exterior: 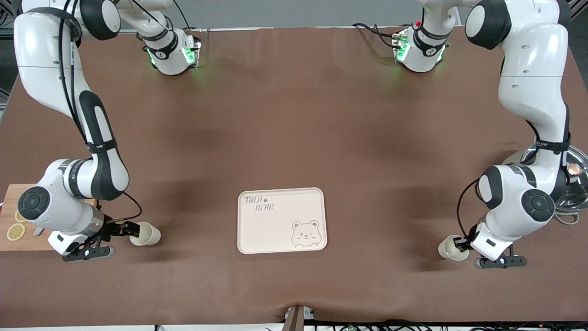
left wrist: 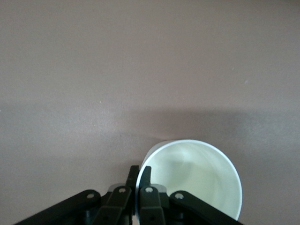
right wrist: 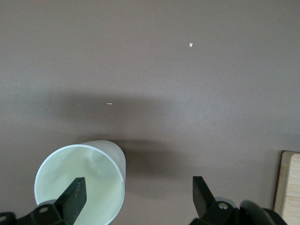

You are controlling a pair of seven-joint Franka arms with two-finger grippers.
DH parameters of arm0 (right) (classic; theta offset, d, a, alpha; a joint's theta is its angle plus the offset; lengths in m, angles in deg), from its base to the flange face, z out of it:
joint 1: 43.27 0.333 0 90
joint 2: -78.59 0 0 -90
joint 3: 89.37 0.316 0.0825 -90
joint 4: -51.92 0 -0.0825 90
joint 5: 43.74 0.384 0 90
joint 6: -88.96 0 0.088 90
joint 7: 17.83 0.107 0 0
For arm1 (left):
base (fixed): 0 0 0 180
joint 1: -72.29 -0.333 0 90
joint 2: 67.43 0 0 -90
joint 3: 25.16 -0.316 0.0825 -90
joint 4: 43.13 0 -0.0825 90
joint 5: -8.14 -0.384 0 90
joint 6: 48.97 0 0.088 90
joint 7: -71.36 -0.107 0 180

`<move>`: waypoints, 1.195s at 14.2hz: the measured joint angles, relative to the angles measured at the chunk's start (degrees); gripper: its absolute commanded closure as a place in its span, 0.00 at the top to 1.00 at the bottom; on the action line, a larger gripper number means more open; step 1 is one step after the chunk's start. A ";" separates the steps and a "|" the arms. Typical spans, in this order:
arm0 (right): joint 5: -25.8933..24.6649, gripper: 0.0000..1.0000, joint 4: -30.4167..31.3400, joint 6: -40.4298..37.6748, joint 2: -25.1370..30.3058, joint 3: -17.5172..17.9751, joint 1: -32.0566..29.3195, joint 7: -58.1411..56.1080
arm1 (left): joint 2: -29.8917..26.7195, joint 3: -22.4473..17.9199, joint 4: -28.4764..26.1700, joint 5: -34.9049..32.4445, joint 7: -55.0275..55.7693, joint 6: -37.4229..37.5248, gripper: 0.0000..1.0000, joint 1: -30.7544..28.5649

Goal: Place white IKEA cup upright on tray with both arms
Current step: 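Lower both grippers around the white cups and close them, then carry both white cups over the bear tray with both grippers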

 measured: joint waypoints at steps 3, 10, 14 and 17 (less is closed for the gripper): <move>0.00 1.00 -0.01 0.86 -0.75 0.00 0.00 0.00 | -1.17 0.44 0.18 0.00 4.25 1.00 0.00 0.38; 0.00 0.72 -0.01 3.02 -1.92 0.03 0.00 0.00 | -3.89 0.80 0.73 0.00 21.64 5.55 0.00 7.77; 0.01 0.41 -0.01 3.02 -2.09 0.17 0.05 0.00 | -4.23 0.86 0.74 0.00 31.88 7.08 0.00 12.01; 0.02 0.21 -0.01 3.02 -2.12 0.27 0.16 0.01 | -4.23 0.79 0.86 0.00 38.44 7.32 0.00 15.34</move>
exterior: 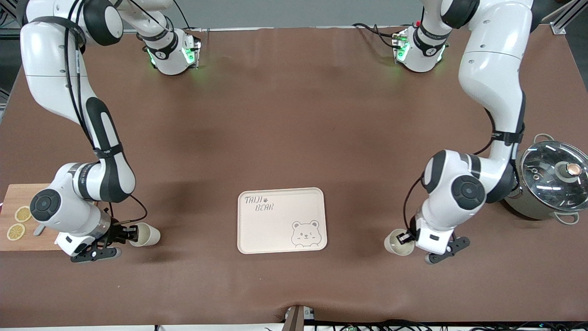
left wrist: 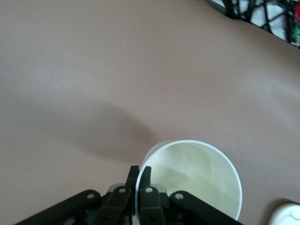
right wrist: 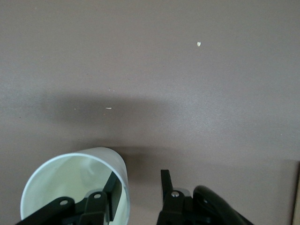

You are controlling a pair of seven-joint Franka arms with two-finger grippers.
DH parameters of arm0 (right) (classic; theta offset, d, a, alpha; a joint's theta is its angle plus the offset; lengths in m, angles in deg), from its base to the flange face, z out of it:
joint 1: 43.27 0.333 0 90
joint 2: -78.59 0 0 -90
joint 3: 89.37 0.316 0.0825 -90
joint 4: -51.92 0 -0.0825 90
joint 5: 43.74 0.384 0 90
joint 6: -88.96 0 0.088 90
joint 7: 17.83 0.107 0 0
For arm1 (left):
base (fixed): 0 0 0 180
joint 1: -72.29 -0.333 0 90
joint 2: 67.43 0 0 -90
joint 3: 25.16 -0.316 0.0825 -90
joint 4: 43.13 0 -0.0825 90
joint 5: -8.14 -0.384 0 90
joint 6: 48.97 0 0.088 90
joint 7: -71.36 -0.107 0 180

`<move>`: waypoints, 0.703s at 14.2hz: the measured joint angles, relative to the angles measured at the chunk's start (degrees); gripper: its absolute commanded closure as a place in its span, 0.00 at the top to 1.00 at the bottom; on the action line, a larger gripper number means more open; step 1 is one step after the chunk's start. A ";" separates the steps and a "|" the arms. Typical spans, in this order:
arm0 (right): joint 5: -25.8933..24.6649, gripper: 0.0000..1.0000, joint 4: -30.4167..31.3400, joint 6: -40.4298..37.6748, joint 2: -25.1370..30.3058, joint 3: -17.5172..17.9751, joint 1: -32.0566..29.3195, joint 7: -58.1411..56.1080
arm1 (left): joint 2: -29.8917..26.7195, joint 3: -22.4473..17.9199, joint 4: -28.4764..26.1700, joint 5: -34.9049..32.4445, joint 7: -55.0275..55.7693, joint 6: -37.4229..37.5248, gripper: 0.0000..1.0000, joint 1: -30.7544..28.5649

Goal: Place white IKEA cup upright on tray with both arms
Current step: 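Carry both white cups over the bear tray with both grippers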

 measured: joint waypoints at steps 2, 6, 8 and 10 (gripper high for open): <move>0.00 0.06 0.00 0.00 -0.01 0.02 0.07 0.00 | 0.00 -0.20 0.30 0.00 3.97 0.32 0.00 2.59; 0.37 0.00 -0.41 -0.12 0.18 0.35 0.20 0.00 | 0.00 -0.90 1.04 0.00 12.15 0.60 0.00 7.38; 0.37 0.00 -0.47 -0.07 0.07 0.31 0.21 0.01 | 0.00 -3.00 1.44 0.00 16.37 0.66 0.00 10.84; 0.37 0.00 -0.48 -0.08 0.07 0.31 0.22 0.00 | 0.00 -5.58 1.84 0.00 20.99 0.69 0.00 15.05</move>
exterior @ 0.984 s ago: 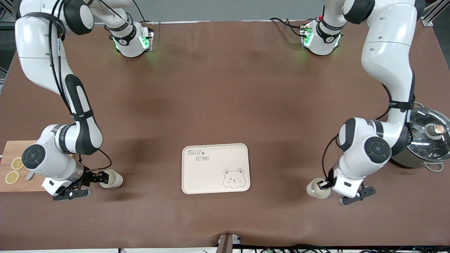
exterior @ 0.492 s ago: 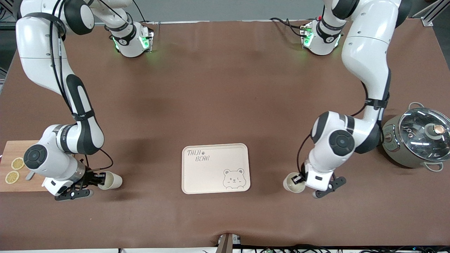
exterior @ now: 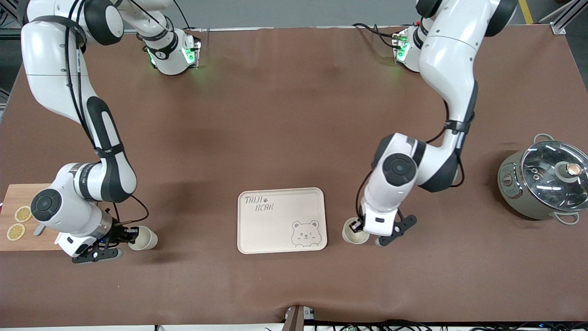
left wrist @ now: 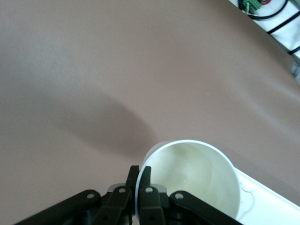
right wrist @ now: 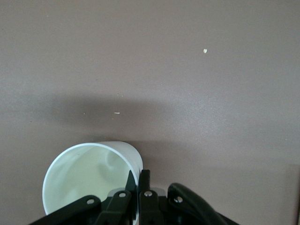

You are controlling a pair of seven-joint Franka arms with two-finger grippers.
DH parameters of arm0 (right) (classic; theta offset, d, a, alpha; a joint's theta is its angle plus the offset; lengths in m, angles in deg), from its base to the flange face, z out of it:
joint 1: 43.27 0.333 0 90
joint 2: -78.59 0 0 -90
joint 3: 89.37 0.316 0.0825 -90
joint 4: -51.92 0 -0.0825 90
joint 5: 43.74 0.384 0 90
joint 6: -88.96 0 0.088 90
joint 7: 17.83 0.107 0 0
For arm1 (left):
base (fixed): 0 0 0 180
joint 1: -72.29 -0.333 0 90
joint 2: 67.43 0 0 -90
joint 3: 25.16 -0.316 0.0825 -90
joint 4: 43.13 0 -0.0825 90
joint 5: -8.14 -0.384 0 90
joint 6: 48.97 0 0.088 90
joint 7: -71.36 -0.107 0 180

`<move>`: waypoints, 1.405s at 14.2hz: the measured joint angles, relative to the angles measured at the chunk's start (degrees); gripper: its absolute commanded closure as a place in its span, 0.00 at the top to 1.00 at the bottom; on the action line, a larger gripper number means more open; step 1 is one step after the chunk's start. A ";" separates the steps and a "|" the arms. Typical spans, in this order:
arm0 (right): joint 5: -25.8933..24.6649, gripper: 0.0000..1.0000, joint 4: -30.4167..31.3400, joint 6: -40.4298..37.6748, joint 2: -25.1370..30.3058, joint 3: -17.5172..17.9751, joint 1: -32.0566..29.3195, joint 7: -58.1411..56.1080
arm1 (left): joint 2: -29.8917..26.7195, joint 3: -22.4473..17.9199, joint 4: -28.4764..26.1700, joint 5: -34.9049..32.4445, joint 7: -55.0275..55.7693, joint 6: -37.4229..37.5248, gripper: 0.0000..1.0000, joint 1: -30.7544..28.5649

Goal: Place white IKEA cup upright on tray with both arms
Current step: 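Carry both white cups over the bear tray with both grippers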

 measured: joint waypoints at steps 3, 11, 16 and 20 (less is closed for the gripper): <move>0.00 0.00 -0.03 -0.03 0.00 0.01 0.00 0.00 | 0.22 -1.63 0.08 0.00 5.02 0.22 0.00 4.60; 3.08 0.00 -4.67 -8.82 0.00 0.58 1.07 3.54 | 2.41 -1.79 0.45 0.00 11.00 0.22 0.00 10.28; 4.06 0.00 -7.26 -12.36 0.10 1.12 4.43 14.38 | 4.17 -1.81 0.62 0.00 12.06 0.21 0.00 11.92; 4.55 0.00 -7.84 -12.56 0.30 3.51 7.37 26.58 | 5.47 -1.91 0.68 0.00 12.06 -0.03 0.18 11.93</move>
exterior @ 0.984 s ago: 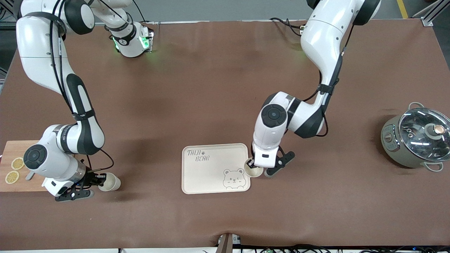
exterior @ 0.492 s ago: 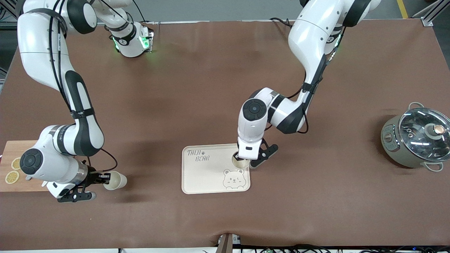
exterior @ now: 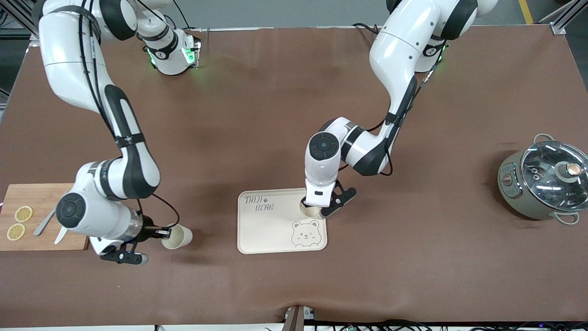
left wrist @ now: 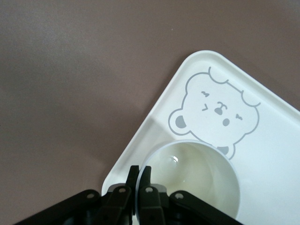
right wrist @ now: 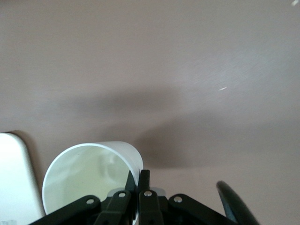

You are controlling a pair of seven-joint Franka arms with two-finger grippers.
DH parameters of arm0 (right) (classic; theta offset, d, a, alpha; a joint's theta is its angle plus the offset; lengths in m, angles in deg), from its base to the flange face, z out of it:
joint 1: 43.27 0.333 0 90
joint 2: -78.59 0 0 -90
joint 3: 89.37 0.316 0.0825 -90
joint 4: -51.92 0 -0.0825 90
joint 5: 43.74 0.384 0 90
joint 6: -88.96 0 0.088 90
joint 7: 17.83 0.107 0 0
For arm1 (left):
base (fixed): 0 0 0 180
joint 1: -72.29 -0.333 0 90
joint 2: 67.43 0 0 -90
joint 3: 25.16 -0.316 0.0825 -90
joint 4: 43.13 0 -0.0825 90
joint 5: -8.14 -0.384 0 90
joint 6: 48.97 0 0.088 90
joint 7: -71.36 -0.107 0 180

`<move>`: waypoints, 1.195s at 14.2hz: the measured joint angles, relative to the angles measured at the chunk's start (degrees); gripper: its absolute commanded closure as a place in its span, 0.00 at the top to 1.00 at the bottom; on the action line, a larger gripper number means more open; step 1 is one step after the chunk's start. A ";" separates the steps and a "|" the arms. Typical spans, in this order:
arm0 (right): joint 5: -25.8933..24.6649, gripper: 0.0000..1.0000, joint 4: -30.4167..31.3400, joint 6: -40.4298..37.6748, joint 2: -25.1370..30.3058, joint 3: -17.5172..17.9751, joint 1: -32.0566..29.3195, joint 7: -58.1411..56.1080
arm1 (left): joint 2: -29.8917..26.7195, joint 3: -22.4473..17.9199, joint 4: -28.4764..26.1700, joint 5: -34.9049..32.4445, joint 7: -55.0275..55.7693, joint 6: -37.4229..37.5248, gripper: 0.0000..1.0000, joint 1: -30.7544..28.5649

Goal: Place white IKEA cup upright on tray with both arms
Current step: 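Carry both white cups over the bear tray with both grippers, then lower both cups upright onto the tray and open both grippers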

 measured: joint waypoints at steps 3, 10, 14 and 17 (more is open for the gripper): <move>0.06 0.00 -0.15 -0.01 0.18 1.81 3.00 9.35 | 0.11 -0.06 0.07 0.00 0.00 -0.03 0.72 -0.01; -0.41 0.00 -0.20 1.55 0.21 1.96 13.09 25.32 | -0.77 -0.57 1.73 0.00 -0.01 -0.14 1.00 -0.68; -1.86 0.00 0.24 5.56 -0.31 1.79 15.46 29.90 | -4.10 -0.64 2.06 0.00 -0.35 -0.03 1.00 -3.26; -6.26 0.00 0.78 7.86 -1.14 1.78 16.14 32.49 | -6.46 -0.58 2.02 0.00 -0.79 0.48 1.00 -5.00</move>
